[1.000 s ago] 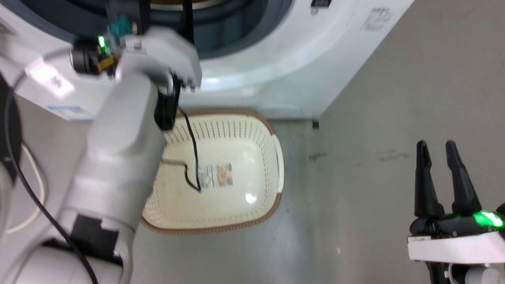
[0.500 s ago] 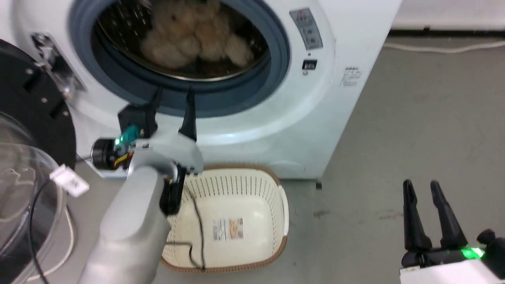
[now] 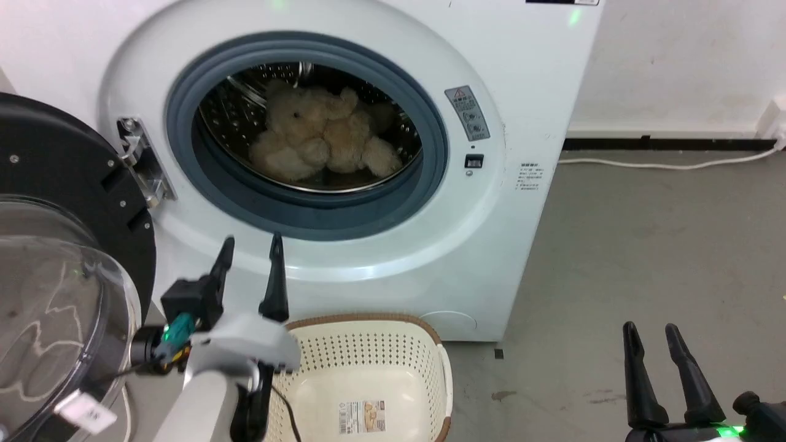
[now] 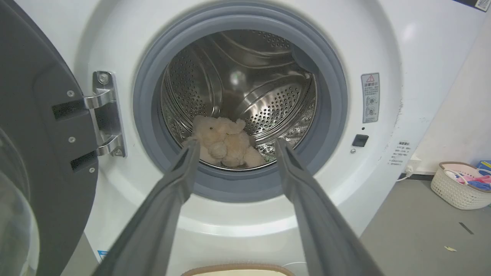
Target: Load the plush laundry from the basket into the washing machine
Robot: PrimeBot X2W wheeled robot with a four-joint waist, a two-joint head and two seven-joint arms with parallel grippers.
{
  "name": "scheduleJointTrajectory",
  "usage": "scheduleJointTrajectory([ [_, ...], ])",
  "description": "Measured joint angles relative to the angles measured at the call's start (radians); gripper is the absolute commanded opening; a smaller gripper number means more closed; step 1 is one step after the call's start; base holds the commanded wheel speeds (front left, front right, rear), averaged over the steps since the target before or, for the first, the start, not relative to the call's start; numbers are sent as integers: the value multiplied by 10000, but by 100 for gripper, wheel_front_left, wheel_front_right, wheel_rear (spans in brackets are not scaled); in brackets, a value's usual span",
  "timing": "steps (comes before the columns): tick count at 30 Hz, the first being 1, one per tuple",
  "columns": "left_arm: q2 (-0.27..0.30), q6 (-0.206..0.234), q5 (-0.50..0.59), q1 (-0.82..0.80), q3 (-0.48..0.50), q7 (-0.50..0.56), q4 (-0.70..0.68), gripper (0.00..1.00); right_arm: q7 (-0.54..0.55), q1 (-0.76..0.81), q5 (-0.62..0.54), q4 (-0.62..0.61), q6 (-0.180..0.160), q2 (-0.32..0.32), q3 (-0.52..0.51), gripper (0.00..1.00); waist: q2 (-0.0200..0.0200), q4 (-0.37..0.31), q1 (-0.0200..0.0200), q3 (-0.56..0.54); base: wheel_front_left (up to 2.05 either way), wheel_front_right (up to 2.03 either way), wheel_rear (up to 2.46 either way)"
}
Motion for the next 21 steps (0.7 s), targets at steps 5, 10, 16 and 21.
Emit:
scheduleJointTrajectory([
  [5,242,-194,-267,989,29,17,-748,100,0,78,-67,0,0,0,-79,100,0,-1,2,-236,0,0,0],
  [10,497,-234,-380,1707,67,171,-1371,100,0,252,-222,8,0,0,-199,100,0,82,3,-314,0,0,0],
  [16,696,19,-541,2550,307,197,-1942,100,0,431,-408,50,0,0,-280,100,0,111,3,-379,0,0,0],
  [21,711,176,-614,3101,349,207,-2251,100,0,459,-673,125,0,0,-295,100,0,88,2,-453,0,0,0],
])
